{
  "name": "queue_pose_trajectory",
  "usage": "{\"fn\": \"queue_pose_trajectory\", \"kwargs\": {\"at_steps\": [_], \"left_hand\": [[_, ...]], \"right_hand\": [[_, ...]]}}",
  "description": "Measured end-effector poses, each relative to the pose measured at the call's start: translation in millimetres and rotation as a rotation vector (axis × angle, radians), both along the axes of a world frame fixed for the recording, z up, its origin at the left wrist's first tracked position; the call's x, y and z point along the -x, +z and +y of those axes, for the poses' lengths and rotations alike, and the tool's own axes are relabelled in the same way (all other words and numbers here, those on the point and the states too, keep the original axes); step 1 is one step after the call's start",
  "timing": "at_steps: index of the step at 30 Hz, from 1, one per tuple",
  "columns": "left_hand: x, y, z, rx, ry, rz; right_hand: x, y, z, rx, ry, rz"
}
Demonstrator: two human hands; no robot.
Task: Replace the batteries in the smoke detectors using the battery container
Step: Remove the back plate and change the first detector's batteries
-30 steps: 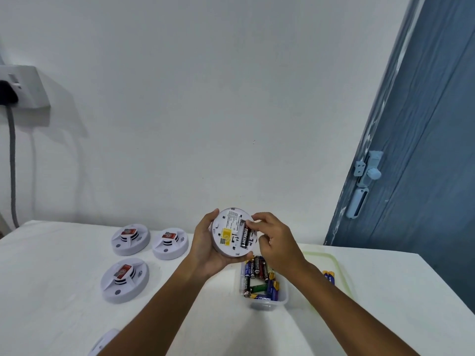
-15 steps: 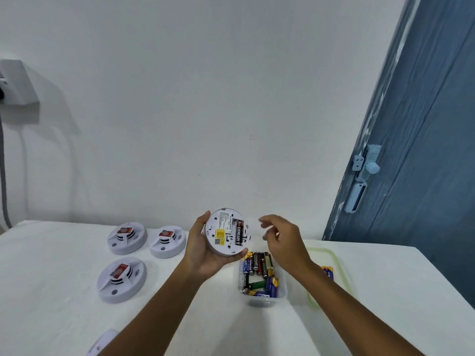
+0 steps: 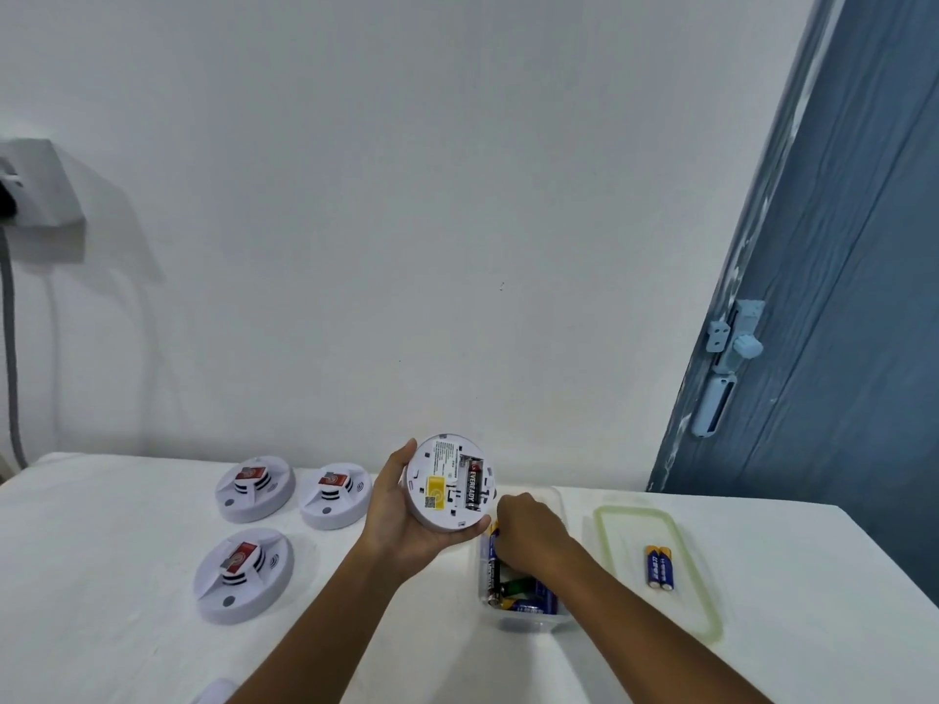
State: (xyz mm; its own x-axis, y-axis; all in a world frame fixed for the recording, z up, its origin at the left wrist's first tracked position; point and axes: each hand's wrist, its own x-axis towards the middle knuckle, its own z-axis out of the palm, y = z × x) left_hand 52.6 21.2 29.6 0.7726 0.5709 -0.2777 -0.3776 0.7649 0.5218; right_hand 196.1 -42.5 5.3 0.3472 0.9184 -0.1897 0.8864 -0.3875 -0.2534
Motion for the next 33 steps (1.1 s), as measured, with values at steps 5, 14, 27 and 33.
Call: {"fn": "queue_pose_trajectory", "kwargs": {"at_steps": [5, 14, 27, 33], "left_hand": [[2, -1, 3, 0.007, 0.019, 0.009], [3, 0, 7, -0.004, 0.027, 0.014], [-3, 11, -8, -0.003, 0.016, -0.004], [1, 12, -3, -0.015, 0.027, -0.003]], "right_hand": [[-9, 1, 1, -0.137, -0.089, 0.158], [-20, 38, -22, -0.801, -0.197, 0.898], [8, 31, -20, -0.971, 0.145, 0.474], [10, 25, -22, -0.946, 0.213, 0.530]]}}
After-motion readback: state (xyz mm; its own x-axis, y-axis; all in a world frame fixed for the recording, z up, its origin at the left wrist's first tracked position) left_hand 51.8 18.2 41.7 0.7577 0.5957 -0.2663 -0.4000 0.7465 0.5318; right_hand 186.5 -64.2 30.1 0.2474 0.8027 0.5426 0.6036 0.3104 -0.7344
